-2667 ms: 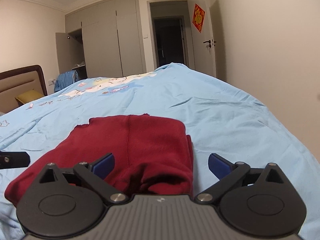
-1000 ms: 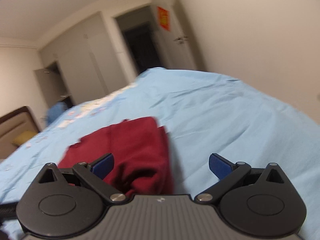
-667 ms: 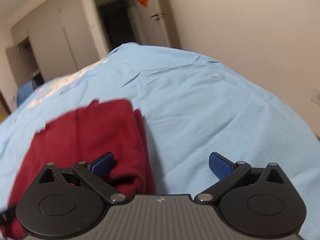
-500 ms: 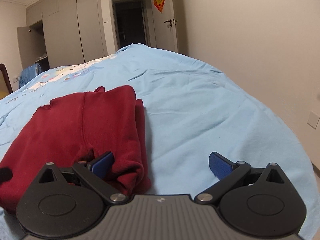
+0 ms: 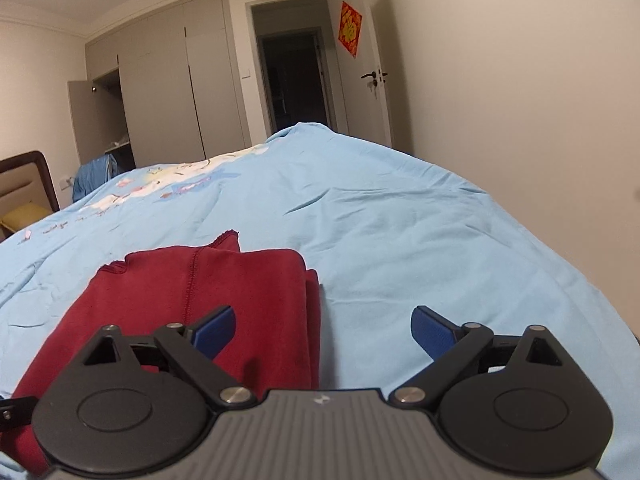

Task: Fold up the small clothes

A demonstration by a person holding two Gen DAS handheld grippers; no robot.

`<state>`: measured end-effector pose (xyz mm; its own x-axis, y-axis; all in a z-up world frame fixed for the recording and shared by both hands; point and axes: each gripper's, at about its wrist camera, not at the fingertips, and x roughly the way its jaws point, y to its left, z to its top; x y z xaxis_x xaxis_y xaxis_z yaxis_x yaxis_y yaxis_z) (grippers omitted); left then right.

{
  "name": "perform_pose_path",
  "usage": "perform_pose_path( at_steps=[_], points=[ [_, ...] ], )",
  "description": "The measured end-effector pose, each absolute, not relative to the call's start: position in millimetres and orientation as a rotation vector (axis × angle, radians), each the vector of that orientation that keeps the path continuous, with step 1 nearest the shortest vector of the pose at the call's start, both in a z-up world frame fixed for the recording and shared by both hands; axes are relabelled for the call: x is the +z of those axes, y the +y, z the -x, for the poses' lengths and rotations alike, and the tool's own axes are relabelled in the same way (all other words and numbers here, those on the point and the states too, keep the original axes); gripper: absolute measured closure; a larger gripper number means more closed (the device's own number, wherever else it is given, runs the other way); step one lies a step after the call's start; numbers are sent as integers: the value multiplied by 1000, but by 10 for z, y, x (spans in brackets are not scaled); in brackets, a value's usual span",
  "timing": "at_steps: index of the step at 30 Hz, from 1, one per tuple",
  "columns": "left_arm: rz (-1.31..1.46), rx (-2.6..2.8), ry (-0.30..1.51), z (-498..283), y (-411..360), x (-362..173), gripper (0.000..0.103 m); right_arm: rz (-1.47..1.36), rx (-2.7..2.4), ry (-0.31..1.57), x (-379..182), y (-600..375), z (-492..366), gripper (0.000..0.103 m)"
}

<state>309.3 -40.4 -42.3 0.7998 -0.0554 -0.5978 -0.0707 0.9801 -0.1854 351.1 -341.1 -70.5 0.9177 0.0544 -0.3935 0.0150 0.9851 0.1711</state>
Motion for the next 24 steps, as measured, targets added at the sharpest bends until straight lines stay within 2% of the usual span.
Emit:
perform_pose_path(
  at_steps=[2,7,10,12,15,24],
  points=[
    [204,9,645,-3093,-406,-423,1,-146,15,421,-730,-3398,-3607,11],
    [202,7,644,-3094,-401,-426,1,-209,80,464,-899,-3480,-3690,29],
    [204,7,645,-3099,-404,-436,1,-214,134,461,-897,-3464,-3705,48],
    [201,8,644,-3099,-410,-438,1,-219,170,457,-889,-3453,-3737,67],
    [197,7,643,-3098,-409,-440,1,-238,185,465,-920,-3447,-3781,70],
    [201,-34,606,-3099,-352,-360,1,-306,211,432,-1116,-3539,-3736,70]
  ],
)
